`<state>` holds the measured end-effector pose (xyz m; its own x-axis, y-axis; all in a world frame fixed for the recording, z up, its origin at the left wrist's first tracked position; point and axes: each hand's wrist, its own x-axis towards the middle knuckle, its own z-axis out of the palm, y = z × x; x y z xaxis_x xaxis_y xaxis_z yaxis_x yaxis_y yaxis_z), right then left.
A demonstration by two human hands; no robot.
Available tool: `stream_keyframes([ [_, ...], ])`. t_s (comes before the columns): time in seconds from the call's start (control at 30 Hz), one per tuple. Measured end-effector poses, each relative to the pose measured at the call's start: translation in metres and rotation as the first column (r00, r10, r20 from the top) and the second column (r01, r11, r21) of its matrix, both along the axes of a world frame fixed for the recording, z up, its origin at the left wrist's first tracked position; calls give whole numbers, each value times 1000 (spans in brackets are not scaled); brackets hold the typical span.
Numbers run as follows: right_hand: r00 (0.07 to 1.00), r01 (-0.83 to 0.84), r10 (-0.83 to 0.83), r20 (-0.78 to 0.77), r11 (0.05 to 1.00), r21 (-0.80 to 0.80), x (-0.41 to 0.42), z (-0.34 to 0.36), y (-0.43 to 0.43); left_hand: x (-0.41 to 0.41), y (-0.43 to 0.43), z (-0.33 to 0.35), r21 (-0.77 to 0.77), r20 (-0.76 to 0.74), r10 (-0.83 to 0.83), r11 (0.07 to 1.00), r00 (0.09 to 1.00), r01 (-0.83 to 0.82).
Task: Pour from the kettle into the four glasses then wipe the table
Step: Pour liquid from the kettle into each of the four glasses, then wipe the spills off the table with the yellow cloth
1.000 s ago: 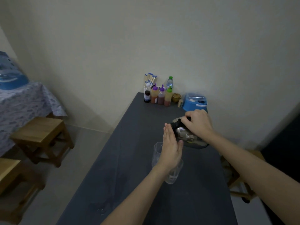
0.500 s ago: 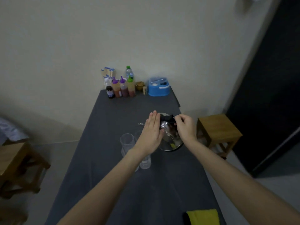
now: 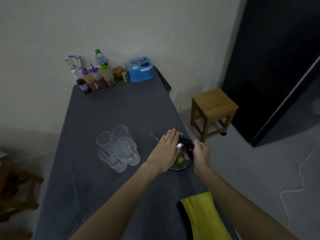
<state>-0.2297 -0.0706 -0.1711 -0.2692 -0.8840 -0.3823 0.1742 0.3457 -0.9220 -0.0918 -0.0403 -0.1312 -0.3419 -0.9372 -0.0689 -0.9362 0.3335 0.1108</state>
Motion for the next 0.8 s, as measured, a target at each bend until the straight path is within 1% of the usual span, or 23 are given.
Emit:
stream_keyframes([
  [0.13,997,21,-21,71,1000,6,-7,-18,4,-6,3,-16,-12,1,-23,1000,1000,23],
  [0.23,998,-14,14,62,1000,-11,-12,-28,4,-9,5,-23,-84,11,-29,996,1000,29],
  [0.3,998,-57,57,17,998,-42,-14,-30,5,-12,8,-31,-142,41,-17,990,999,23],
  [0.37,994,-105,102,-43,992,-67,-18,-33,8,-15,10,-40,-169,71,7,986,997,5],
  [0.47,958,-233,209,-199,966,-110,-27,-36,6,-20,11,-44,-189,94,55,981,994,-37],
  [0.5,926,-286,243,-289,951,-117,-31,-36,6,-22,11,-43,-191,83,66,980,994,-49],
  [0.57,823,-348,248,-511,931,-109,-41,-37,8,-25,16,-39,-217,36,78,974,996,-68],
  [0.6,760,-354,217,-613,929,-110,-46,-39,13,-26,23,-38,-228,-9,71,971,997,-71],
  [0.67,649,-381,132,-750,909,-170,-56,-47,35,-27,47,-42,-196,-135,46,978,990,-72],
  [0.7,596,-439,111,-795,874,-207,-60,-53,51,-26,64,-50,-170,-193,49,982,980,-83],
  [0.73,532,-531,121,-838,819,-218,-65,-60,70,-24,84,-61,-137,-234,71,985,970,-105],
  [0.77,447,-637,152,-881,746,-195,-71,-72,90,-20,106,-76,-90,-258,104,987,961,-131],
  [0.8,339,-737,188,-922,662,-136,-76,-84,110,-14,128,-92,-35,-265,140,987,954,-155],
])
